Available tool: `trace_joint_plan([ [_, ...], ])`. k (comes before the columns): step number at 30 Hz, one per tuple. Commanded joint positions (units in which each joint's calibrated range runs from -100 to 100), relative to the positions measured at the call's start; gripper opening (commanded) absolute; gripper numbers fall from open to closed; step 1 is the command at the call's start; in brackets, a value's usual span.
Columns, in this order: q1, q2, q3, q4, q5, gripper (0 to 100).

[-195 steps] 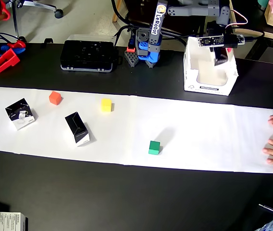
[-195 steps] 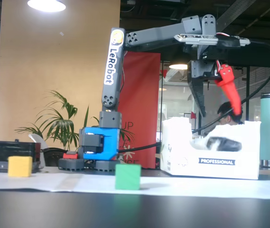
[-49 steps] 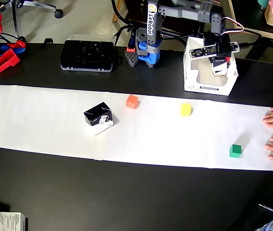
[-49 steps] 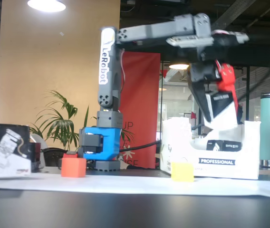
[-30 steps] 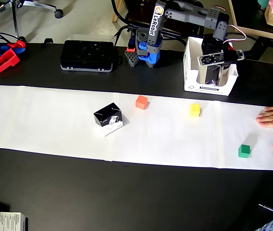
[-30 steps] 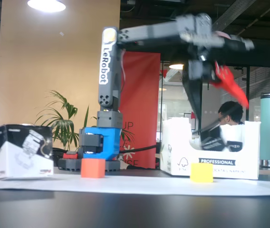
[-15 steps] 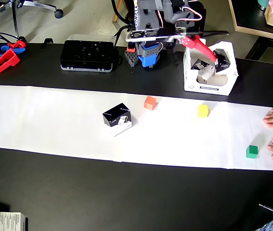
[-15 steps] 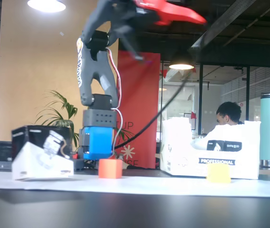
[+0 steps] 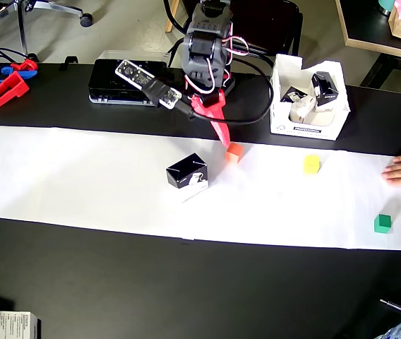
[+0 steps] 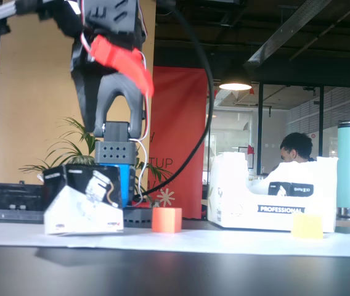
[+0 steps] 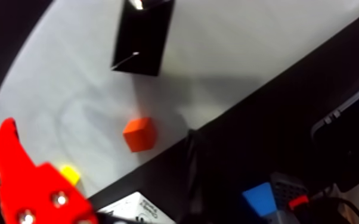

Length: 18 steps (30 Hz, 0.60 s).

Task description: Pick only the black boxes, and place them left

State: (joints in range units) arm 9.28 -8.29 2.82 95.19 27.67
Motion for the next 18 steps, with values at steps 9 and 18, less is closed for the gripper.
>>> trace_joint_plan([
  [9,1.4,11.9,-5.3,-11.3,1.9,54],
  [18,-0.9,21.6,-5.4,-22.6,9.3,53],
])
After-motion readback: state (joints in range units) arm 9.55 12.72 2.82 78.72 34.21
